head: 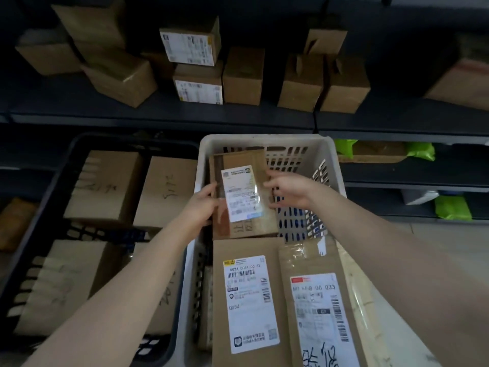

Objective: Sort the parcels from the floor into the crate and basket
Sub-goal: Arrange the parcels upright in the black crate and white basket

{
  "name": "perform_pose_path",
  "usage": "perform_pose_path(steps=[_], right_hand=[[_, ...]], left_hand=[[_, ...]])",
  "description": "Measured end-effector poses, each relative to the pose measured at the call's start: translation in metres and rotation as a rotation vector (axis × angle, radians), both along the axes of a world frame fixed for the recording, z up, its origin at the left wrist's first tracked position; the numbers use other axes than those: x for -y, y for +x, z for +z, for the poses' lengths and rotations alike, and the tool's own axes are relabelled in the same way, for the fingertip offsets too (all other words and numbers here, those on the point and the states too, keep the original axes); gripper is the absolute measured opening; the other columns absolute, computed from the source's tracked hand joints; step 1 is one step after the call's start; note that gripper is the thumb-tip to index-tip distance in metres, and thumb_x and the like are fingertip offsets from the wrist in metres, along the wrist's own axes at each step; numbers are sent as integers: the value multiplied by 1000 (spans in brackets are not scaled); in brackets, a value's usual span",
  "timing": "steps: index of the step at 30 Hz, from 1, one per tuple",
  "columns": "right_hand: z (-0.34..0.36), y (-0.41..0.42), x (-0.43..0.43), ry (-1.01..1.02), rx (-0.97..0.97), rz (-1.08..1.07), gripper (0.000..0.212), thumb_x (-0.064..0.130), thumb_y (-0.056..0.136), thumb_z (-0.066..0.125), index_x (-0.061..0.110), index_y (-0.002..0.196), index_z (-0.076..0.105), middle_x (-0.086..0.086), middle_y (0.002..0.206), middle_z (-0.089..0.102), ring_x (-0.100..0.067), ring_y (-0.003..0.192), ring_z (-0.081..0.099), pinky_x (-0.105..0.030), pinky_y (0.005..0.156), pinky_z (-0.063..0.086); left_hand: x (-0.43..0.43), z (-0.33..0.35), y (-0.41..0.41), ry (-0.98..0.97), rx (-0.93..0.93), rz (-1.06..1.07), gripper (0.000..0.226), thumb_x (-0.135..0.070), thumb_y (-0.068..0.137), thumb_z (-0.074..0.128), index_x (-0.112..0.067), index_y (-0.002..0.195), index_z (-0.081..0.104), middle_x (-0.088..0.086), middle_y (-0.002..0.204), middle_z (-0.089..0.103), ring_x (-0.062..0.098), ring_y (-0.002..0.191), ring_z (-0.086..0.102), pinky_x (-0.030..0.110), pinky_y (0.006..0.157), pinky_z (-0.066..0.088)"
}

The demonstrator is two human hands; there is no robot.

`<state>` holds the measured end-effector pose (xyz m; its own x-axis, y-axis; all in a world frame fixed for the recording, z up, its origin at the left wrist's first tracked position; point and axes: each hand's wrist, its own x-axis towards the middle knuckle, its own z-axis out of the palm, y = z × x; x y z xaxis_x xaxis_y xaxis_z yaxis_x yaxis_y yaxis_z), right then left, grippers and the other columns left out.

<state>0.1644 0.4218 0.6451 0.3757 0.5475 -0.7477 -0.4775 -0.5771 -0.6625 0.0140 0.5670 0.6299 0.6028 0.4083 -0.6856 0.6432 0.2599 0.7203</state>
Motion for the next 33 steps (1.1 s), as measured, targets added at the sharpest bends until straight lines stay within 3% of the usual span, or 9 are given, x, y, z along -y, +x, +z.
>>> perform_pose_path(steps=[3,6,9,11,14,18,24,27,33], right_hand=[[-4,-3,4,8,-66,56,43,2,96,45,11,137,41,-3,112,61,-15,107,59,-36,89,52],[4,-1,13,99,-23,-30,39,6,95,48,11,134,47,-5,125,60,-18,118,56,-33,88,51],[33,14,45,238,183,-146,62,24,88,60,22,145,35,-2,146,43,-19,137,38,-37,107,40],[47,20,79,234,268,129,78,39,79,67,32,147,30,4,150,39,-15,138,35,-38,110,34],[49,17,124,46,84,620,97,32,67,79,40,147,26,13,145,40,-11,136,36,-35,111,32],[34,1,153,-115,-26,677,134,40,41,93,35,150,17,7,149,36,-18,140,32,-37,115,27],[26,-63,175,-288,536,41,126,69,51,78,24,151,17,-7,152,33,-27,136,38,-44,110,34],[19,-106,194,-426,378,-155,125,82,45,69,15,142,30,-11,143,43,-32,127,46,-47,103,41],[20,-142,196,-344,271,-443,73,66,54,78,7,95,66,-9,100,68,-24,88,64,-34,76,51]], left_hand=[[6,-1,-1,126,33,-55,40,-9,93,51,-25,129,53,1,119,65,17,101,59,33,90,45],[20,-2,2,580,-18,-250,21,-13,96,45,-11,114,56,14,131,55,22,96,60,31,83,49],[38,14,-10,792,115,-368,52,-28,97,46,-15,145,33,8,157,20,24,139,33,32,111,31],[56,29,-29,693,170,-558,68,-46,92,53,-20,149,26,-3,156,24,15,143,25,27,111,22],[72,40,-49,669,55,-911,78,-57,74,69,-26,140,41,-8,138,48,9,119,49,28,99,42],[60,27,-53,793,-123,-809,97,-77,49,70,-30,131,48,-7,129,51,16,118,49,45,96,46],[74,7,-92,207,-41,-167,65,-46,53,88,-23,107,61,-8,99,70,12,94,67,33,86,52],[83,-3,-114,-181,-78,1,83,-37,43,93,-16,117,62,4,97,76,24,93,71,43,92,51],[95,2,-127,-255,15,91,92,-34,45,83,-28,129,46,7,110,68,28,102,64,42,82,49]])
